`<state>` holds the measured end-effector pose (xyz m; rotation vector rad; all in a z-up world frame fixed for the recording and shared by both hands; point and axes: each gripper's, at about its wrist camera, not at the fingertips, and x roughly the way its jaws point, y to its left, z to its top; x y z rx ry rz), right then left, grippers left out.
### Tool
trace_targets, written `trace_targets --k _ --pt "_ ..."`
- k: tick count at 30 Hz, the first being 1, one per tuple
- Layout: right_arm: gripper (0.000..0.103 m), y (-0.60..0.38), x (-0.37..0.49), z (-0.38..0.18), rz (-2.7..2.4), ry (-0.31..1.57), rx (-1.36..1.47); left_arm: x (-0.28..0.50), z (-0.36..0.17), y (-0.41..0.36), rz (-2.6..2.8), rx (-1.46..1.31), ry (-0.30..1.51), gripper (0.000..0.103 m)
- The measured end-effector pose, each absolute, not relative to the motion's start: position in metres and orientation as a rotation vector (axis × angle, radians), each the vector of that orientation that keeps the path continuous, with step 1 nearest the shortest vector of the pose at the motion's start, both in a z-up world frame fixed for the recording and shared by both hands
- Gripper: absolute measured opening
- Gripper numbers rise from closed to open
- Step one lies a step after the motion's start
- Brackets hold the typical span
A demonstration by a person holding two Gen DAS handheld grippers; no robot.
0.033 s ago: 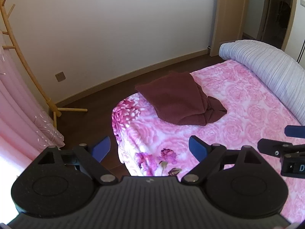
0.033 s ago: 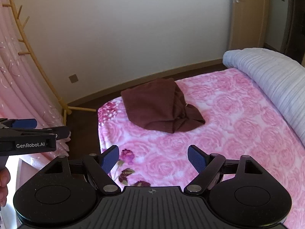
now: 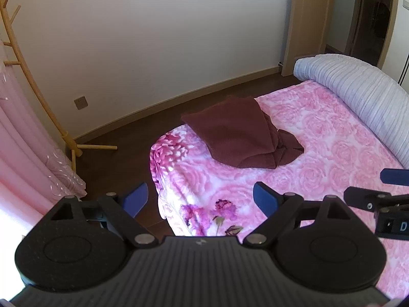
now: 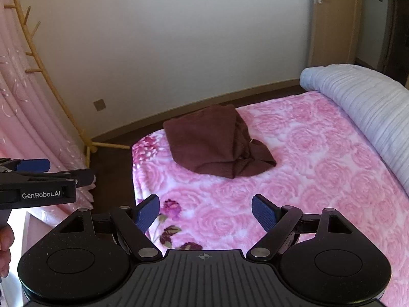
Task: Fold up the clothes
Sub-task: 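Move both grippers toward the crumpled brown vest on the bed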
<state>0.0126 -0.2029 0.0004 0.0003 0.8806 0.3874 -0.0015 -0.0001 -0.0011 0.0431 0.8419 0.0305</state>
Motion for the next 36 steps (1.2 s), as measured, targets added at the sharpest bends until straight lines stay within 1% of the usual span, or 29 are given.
trace_targets --k 7,14,36 --pt "0.082 -0.194 0.007 -0.002 0.366 0.863 -0.034 -0.011 -0.007 -0.004 0.007 0.040 0.854 0.087" --pt "0.082 -0.211 0.011 -0.009 0.424 0.868 0.008 -0.015 -0.001 -0.003 0.006 0.024 0.875 0.087" --pt "0.082 -0.210 0.008 -0.005 0.426 0.873 0.001 -0.017 -0.002 -0.002 0.007 0.019 0.887 0.087"
